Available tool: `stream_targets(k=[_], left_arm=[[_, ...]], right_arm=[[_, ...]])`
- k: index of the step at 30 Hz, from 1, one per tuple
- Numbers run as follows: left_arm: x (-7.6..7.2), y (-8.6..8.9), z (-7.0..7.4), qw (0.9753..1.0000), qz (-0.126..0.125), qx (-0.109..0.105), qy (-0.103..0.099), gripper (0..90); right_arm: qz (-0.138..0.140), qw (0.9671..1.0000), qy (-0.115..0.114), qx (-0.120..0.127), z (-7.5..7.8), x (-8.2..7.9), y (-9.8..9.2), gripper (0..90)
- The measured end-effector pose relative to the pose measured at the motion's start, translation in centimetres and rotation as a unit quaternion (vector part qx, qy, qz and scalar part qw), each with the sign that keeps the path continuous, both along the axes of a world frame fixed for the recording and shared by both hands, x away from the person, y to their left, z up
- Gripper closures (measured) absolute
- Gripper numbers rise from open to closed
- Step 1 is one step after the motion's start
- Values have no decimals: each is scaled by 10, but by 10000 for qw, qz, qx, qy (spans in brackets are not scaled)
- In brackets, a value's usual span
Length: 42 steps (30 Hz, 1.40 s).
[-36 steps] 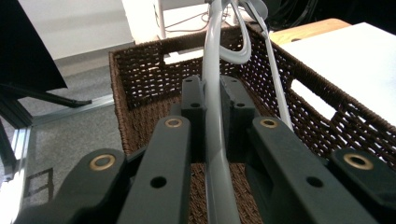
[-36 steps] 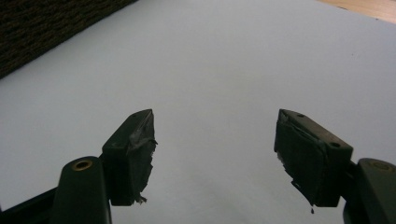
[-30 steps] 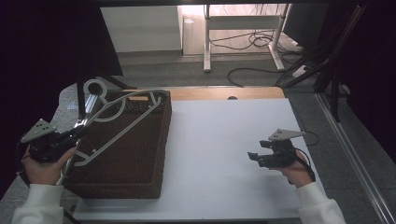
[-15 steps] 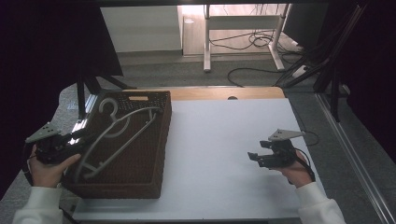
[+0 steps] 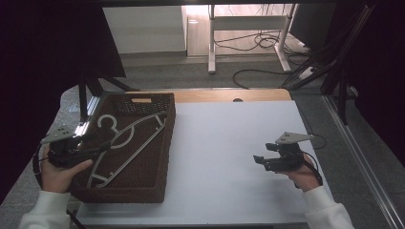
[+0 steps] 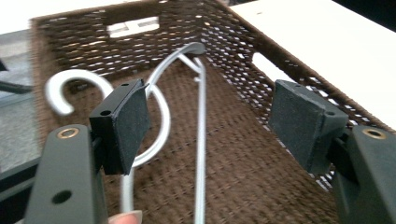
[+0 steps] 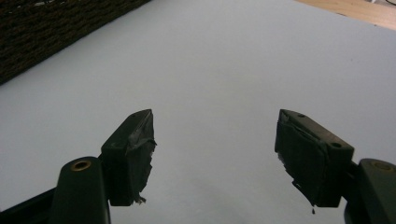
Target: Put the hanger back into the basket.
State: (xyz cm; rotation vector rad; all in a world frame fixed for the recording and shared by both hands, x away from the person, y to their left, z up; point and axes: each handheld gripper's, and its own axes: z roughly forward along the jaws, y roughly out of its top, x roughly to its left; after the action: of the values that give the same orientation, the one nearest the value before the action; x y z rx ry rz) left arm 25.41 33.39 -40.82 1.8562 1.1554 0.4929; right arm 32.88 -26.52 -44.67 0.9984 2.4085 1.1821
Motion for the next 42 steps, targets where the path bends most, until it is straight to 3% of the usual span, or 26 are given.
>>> stream_targets(k=[5,10,12,15,23,32,42], left_arm=[[4,-18,-6,9995,-217,-10,226,284],[3,-26,-12,9988,-274,-190,364,287],[-1,-32,-17,9973,-372,-415,474,287],[-7,-41,-23,9961,-483,-491,555,288],[-24,-61,-30,9952,-721,-422,512,291],[-23,-70,-34,9957,-692,-366,502,292],[-22,-73,-34,9957,-736,-338,460,293]], right_arm=[[73,9999,-93,52,2,-2,0,288],[59,9998,-182,89,6,-3,1,288],[51,9997,-211,70,7,-4,1,288],[81,9997,-243,24,8,-6,4,286],[195,9994,-295,22,7,-13,10,281],[282,9994,-223,-16,0,-18,16,273],[42,9992,-364,157,4,-23,9,271]])
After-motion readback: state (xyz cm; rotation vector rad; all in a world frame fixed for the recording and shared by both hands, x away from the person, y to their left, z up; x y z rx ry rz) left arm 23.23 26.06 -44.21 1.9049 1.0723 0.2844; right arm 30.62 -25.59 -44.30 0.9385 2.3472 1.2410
